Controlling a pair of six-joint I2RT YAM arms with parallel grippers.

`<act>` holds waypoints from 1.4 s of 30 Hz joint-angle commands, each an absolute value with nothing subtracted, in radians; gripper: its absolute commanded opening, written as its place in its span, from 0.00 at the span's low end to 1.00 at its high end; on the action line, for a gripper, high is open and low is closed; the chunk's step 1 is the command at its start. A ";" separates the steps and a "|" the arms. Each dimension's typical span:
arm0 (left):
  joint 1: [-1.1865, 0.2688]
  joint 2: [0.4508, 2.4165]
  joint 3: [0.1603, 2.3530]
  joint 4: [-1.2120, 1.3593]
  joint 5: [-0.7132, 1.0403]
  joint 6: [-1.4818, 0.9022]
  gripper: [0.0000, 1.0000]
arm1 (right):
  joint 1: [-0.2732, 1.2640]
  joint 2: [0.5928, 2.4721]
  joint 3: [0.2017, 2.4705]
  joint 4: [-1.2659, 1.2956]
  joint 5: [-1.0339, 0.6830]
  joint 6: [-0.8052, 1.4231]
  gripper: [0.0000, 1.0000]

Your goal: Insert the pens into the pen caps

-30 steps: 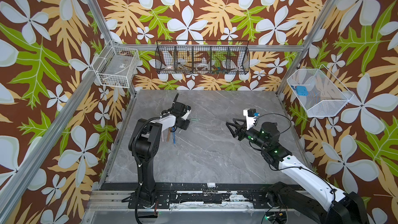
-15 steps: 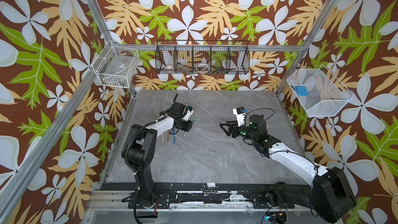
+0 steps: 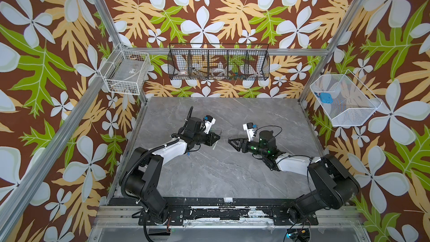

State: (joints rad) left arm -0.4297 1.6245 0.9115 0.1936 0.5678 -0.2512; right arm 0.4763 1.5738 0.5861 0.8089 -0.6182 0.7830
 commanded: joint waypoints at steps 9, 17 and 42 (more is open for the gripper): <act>-0.498 1.634 0.907 0.358 0.658 -0.295 0.00 | 0.473 1.709 0.613 1.200 -0.675 0.962 0.61; -0.514 1.625 0.894 0.357 0.668 -0.298 0.00 | 0.468 1.713 0.637 1.200 -0.669 0.964 0.48; -0.541 1.599 0.929 0.286 0.746 -0.299 0.67 | 0.453 1.609 0.633 1.102 -0.694 0.902 0.00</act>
